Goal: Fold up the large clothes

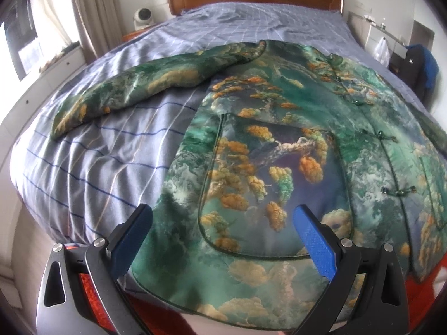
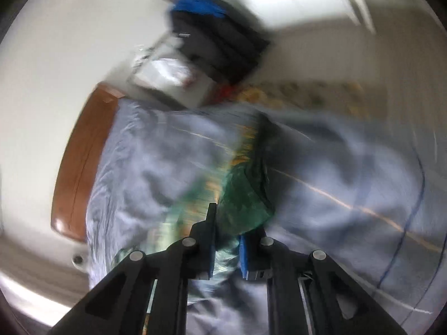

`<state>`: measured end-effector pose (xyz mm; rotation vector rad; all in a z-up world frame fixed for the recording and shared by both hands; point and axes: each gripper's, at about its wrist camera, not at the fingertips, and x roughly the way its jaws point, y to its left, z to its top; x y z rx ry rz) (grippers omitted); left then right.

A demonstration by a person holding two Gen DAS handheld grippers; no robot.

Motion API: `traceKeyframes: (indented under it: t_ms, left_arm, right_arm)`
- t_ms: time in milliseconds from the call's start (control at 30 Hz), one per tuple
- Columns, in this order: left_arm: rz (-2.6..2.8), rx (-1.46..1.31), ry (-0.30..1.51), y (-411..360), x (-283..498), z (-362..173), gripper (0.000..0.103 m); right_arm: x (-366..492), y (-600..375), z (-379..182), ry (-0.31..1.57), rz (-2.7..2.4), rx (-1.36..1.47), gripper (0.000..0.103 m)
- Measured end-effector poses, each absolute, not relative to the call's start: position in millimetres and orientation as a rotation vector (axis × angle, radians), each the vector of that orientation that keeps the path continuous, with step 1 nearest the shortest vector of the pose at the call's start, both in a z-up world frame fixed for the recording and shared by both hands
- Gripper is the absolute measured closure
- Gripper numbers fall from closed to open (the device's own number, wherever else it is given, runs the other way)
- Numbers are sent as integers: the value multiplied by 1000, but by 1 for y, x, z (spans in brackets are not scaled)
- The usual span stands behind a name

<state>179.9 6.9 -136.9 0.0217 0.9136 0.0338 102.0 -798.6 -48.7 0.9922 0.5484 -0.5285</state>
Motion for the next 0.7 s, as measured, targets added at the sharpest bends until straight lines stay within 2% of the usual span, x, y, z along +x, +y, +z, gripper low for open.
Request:
traceKeyframes:
  t_ms: [133, 233, 333, 500, 700]
  left_arm:
    - [30, -8, 875, 11, 176, -139, 2]
    - [35, -2, 845, 14, 174, -141, 2]
    - [48, 12, 833, 20, 172, -143, 2]
    - [52, -38, 826, 32, 169, -144, 2]
    - [64, -55, 822, 39, 167, -144, 2]
  right_arm:
    - [149, -740, 38, 503, -364, 779, 90]
    - [196, -663, 98, 493, -185, 618, 90]
    - [235, -579, 126, 508, -25, 515, 90]
    - [300, -462, 112, 589, 137, 434, 90]
    - [370, -354, 19, 773, 168, 311, 91]
